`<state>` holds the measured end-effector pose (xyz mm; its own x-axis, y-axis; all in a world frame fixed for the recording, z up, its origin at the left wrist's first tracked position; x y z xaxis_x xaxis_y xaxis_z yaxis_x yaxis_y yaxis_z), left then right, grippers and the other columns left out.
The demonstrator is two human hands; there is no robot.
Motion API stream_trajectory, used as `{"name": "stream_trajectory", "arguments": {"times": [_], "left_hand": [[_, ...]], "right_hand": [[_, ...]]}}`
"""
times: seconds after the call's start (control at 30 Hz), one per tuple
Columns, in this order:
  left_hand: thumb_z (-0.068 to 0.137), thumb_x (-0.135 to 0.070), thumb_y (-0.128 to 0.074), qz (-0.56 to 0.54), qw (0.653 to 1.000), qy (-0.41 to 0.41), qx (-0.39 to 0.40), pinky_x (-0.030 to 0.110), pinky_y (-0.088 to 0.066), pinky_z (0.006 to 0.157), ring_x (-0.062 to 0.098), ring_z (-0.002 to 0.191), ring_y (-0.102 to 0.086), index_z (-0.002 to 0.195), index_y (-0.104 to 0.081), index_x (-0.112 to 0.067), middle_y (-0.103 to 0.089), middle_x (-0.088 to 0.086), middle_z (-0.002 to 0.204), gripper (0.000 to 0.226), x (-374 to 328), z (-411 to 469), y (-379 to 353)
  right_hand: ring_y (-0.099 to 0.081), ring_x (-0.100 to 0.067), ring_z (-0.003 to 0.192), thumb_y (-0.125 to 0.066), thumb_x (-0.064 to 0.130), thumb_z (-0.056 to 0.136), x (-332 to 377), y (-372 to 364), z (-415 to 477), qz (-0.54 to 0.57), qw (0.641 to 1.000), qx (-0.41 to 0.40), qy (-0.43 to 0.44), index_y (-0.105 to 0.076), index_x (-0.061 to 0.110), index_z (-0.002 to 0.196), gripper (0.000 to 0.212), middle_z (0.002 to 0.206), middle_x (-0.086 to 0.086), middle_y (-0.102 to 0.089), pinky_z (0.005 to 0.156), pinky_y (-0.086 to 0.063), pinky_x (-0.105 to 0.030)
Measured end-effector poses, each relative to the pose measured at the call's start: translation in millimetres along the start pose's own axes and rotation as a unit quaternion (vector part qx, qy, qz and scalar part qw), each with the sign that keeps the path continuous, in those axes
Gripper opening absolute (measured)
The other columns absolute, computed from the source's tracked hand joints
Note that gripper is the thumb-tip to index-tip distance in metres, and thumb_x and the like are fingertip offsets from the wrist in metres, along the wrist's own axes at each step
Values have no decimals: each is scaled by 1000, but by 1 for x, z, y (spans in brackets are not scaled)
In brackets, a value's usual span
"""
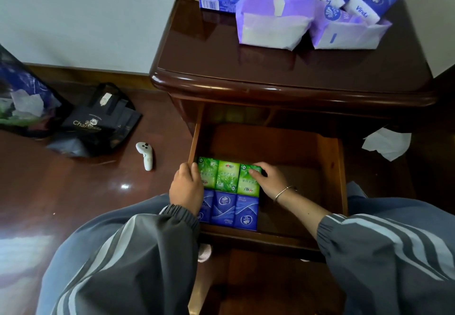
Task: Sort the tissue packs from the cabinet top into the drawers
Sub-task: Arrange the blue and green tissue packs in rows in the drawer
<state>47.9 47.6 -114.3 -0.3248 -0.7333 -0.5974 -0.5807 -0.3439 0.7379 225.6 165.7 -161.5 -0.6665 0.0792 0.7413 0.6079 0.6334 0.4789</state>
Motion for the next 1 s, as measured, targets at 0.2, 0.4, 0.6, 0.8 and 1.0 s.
{"name": "stream_trajectory", "arguments": {"times": [0.2, 0.4, 0.6, 0.8, 1.0], "left_hand": [[101, -40, -29, -5, 1000, 0, -4, 33, -32, 72, 24, 80, -46, 86, -44, -12, -52, 5, 91, 35, 1, 0, -2], [100, -43, -29, -6, 1000, 10, -1, 34, -33, 76, 30, 89, -52, 90, -46, -12, -54, 10, 98, 37, 1, 3, -3], [103, -31, -27, -41, 999, 4, 4, 41, -35, 94, 37, 112, -49, 122, -53, -3, -54, 23, 121, 42, -12, -2, 9], [99, -21, -36, -175, 961, -54, -208, 37, -34, 99, 33, 117, -49, 126, -51, -5, -53, 19, 126, 34, -53, 0, 72], [94, -12, -38, -235, 898, -228, -295, 17, -35, 81, 21, 94, -55, 116, -54, -6, -59, 15, 110, 27, -125, -11, 133]], "right_hand": [[-60, -11, 83, -45, 41, 95, -2, -3, -7, -36, 999, 31, -1, -41, 21, 135, 44, 115, -8, -63, 67, -50, -25], [-58, -30, 113, -39, 48, 95, 16, 0, -20, -28, 997, 24, -64, -2, 26, 149, 70, 145, -8, -41, 92, -49, -44], [-60, -23, 109, -56, 19, 88, 69, 44, -55, 4, 998, -61, -28, -55, 15, 120, 32, 117, -8, -64, 89, -46, -28], [-67, -11, 75, -58, 19, 77, 115, 166, -125, 102, 941, -287, 146, -66, 26, 77, 10, 78, 5, -72, 71, -50, -22], [-51, -26, 120, -55, 25, 88, 110, 266, -106, 31, 883, -466, 44, -51, 10, 125, 41, 130, -10, -55, 98, -38, -31]]}}
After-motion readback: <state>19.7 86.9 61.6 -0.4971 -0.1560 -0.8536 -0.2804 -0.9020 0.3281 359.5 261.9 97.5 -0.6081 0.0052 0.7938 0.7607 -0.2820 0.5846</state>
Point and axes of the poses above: each hand's wrist, its own z-axis towards the middle knuckle, its own y-axis out of the back of the hand, x = y × z, the point moved 1 cm from there along z, towards the middle knuckle
